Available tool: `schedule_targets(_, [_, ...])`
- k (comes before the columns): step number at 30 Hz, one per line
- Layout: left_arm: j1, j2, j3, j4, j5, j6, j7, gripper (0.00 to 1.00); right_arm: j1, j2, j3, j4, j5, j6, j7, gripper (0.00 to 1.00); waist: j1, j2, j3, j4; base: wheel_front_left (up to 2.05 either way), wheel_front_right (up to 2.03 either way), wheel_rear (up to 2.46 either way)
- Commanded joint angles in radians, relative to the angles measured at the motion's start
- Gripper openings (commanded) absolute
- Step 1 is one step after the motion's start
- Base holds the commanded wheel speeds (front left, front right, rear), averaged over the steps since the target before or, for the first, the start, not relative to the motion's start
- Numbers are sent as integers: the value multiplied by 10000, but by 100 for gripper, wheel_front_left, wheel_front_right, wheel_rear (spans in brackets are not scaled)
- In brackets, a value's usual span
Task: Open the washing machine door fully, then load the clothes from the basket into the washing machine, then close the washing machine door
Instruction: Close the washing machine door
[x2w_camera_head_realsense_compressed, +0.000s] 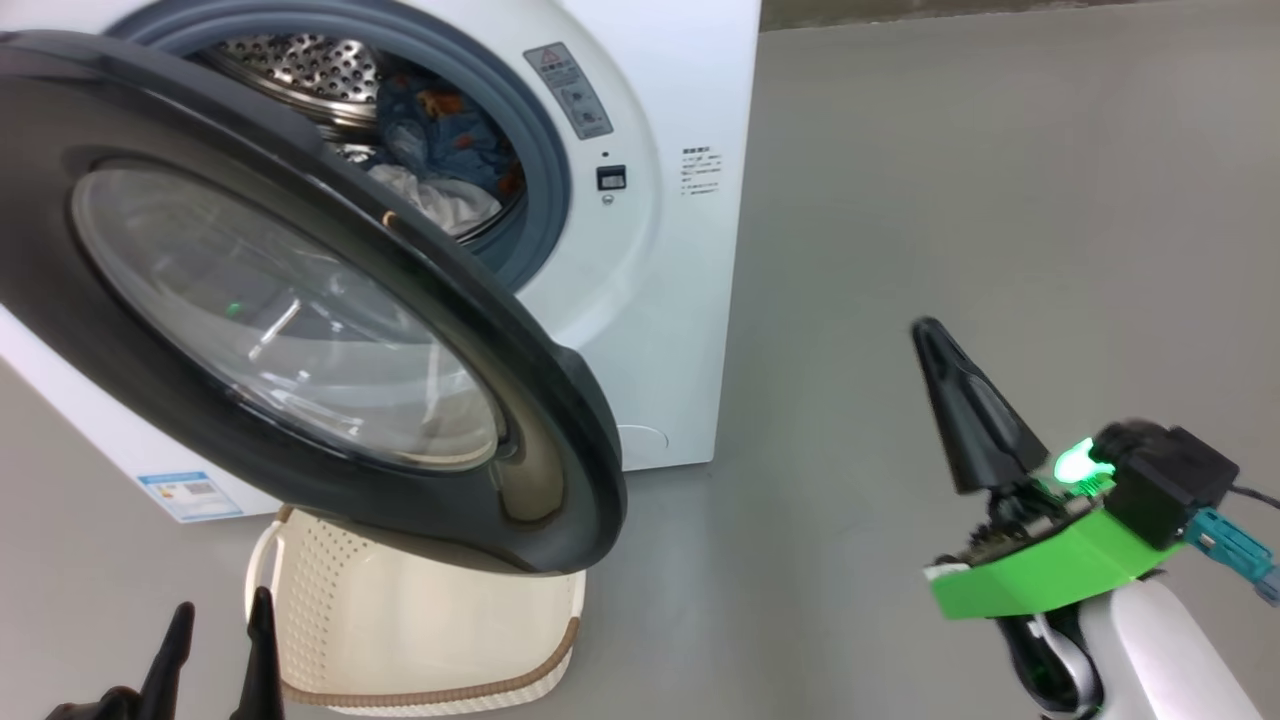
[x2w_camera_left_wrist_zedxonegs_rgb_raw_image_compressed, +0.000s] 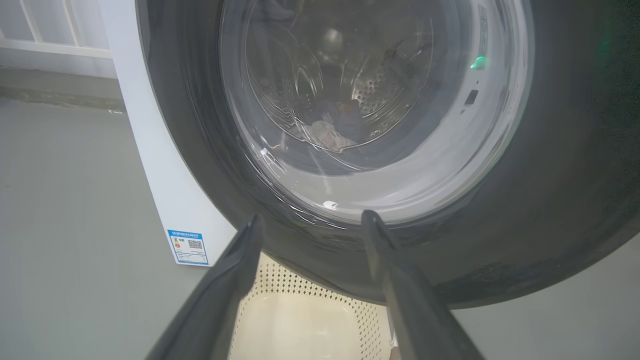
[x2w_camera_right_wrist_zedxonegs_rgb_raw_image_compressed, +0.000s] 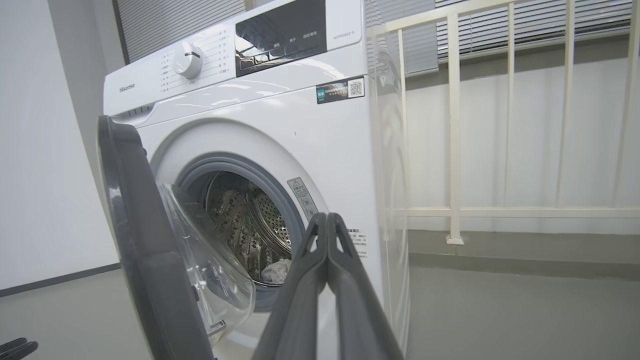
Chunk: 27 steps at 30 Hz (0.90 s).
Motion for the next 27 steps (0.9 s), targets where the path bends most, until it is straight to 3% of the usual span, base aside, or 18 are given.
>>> schedule_targets(1, [-272,76,299,-312,66,-27,-64,100,-446,54,418,-482,73,27,-48,0,0,0,12,116,0,0,0])
schedule_targets(15, [-423,33,113,-512,110,-27,-64,100,-1510,353,3087,-1071,443,27,-48,0,0,0,183,757,0,0,0])
schedule_targets(27, [-728,-65,17,-533,80,-27,-65,100,-1771,472,5530,594,1288,27,-48,0,0,0,526,1202,0,0,0])
